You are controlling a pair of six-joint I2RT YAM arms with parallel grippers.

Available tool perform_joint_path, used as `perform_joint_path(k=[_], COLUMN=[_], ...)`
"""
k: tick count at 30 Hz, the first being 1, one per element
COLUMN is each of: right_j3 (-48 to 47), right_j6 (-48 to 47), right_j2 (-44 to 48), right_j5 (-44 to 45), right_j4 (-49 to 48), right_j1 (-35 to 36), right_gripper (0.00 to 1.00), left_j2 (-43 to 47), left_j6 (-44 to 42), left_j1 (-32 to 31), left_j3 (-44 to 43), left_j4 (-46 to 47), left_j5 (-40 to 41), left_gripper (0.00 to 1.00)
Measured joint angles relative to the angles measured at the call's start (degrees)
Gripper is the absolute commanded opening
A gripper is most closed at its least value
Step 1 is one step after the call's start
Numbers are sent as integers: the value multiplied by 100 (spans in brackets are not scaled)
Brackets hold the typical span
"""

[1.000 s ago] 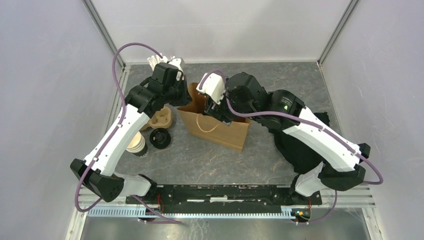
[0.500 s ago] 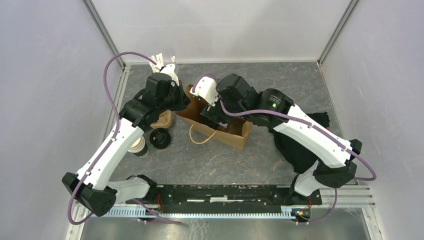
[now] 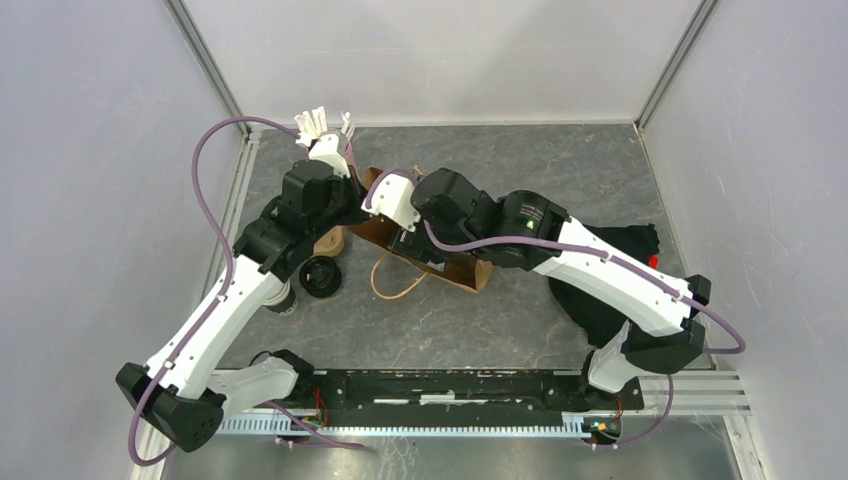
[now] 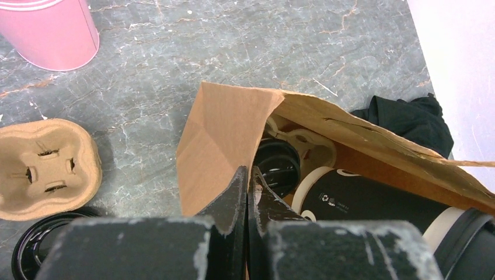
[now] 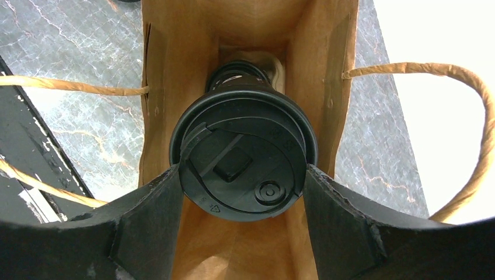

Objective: Pack the takeout coffee

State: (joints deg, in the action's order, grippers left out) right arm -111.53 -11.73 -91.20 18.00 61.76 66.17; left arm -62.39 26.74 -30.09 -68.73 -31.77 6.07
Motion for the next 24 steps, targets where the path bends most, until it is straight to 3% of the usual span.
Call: perform_joint_path(k=[17, 24], right_j3=[732, 420], right_j6=[151, 514], right_j2=[337, 72], right_j5=[507, 555], right_j4=[-129, -85], right_j1=[90, 367], right_gripper=[0, 0], left_j2=[645, 758], left_j6=[413, 647], left_j1=[0, 0], left_j3=[763, 911], left_j4=[490, 514], left_j5=[133, 153], left_gripper=[2, 2])
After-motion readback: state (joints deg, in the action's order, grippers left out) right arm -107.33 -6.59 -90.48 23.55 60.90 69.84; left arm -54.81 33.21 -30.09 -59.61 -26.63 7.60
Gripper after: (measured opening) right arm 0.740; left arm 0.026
